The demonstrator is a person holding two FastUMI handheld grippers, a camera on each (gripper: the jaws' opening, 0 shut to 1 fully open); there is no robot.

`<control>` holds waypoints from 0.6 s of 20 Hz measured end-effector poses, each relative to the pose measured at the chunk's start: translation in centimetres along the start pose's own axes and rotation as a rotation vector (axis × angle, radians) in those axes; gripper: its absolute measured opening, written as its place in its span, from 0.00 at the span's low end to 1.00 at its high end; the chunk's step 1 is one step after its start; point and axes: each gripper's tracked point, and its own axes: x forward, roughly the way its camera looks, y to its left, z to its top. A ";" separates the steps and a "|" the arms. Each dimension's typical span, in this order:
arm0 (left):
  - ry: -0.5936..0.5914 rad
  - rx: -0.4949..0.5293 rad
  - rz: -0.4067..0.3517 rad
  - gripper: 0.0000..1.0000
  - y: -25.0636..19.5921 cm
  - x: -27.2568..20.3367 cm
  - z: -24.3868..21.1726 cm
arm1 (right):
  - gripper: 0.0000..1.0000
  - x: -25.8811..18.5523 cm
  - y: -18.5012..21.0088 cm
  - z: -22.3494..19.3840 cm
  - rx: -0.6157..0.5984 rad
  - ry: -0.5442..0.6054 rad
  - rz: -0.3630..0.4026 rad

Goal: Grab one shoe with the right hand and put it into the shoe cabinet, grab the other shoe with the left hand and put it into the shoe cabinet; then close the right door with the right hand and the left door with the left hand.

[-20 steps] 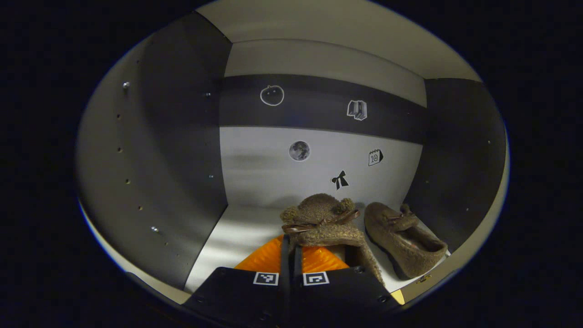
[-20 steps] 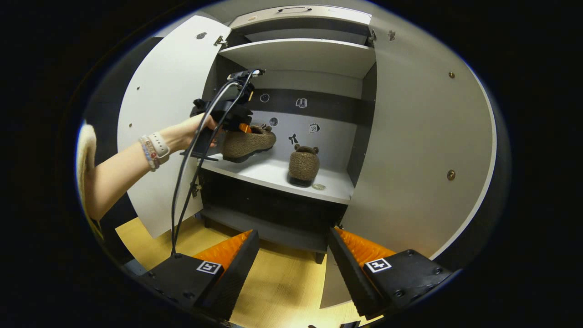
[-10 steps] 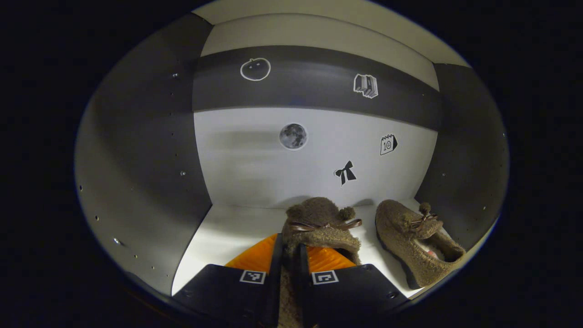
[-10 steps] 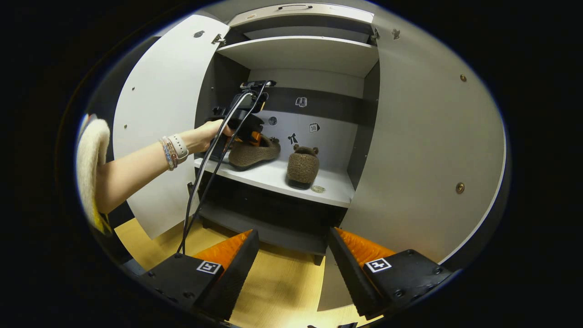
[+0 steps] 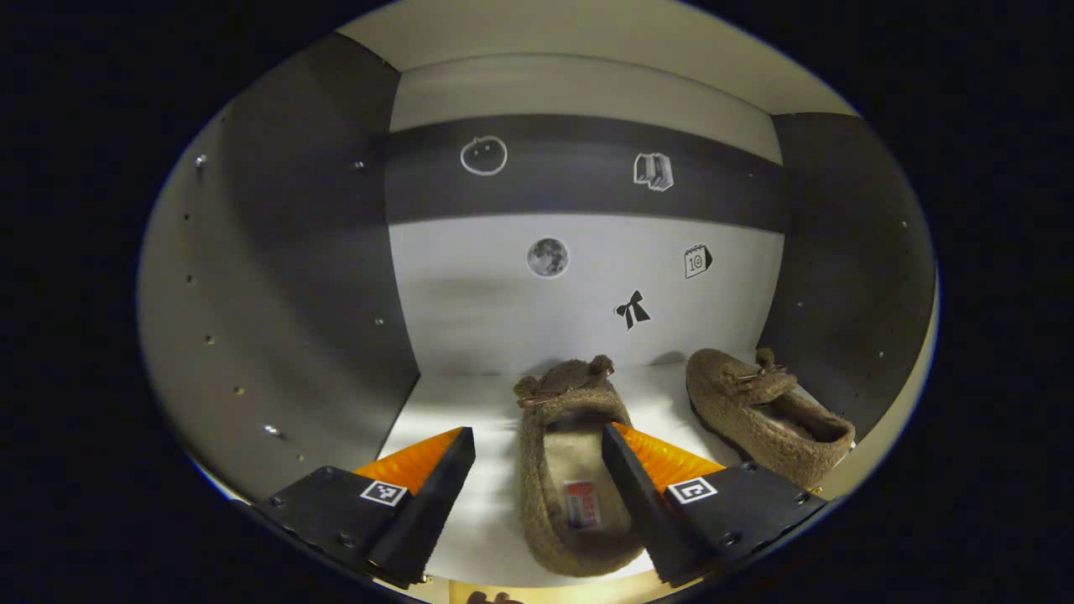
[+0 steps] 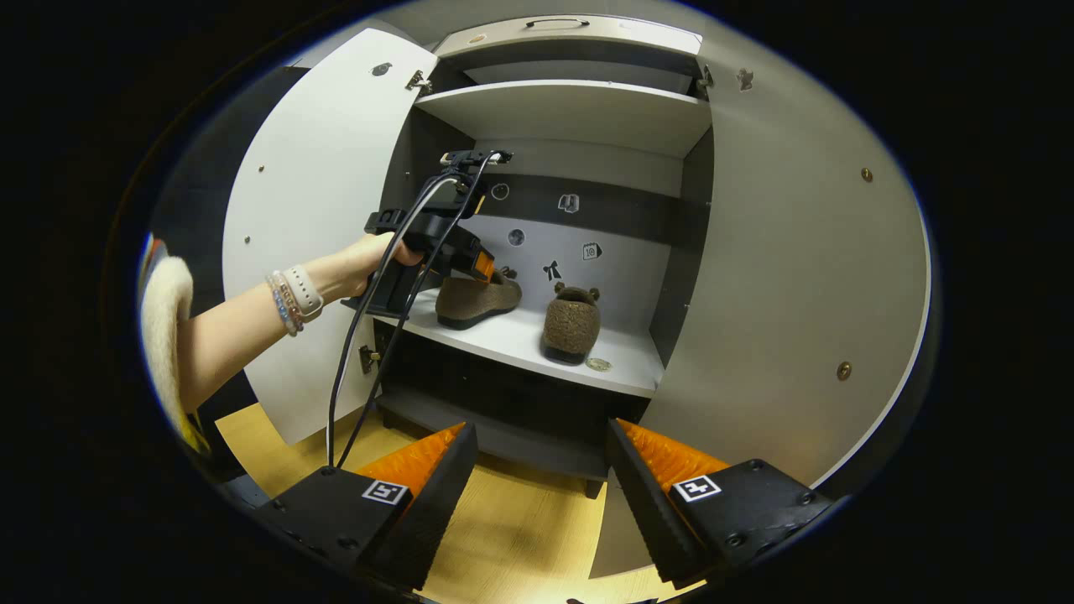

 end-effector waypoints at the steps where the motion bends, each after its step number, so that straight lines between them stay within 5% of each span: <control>1: -0.019 0.006 -0.019 0.98 -0.4 -1.1 0.2 | 0.98 -0.2 0.3 0.2 -0.001 -0.007 0.004; 12: -0.264 0.043 -0.165 0.96 -4.5 -23.9 2.2 | 0.98 -8.1 0.4 7.0 0.098 -0.176 0.028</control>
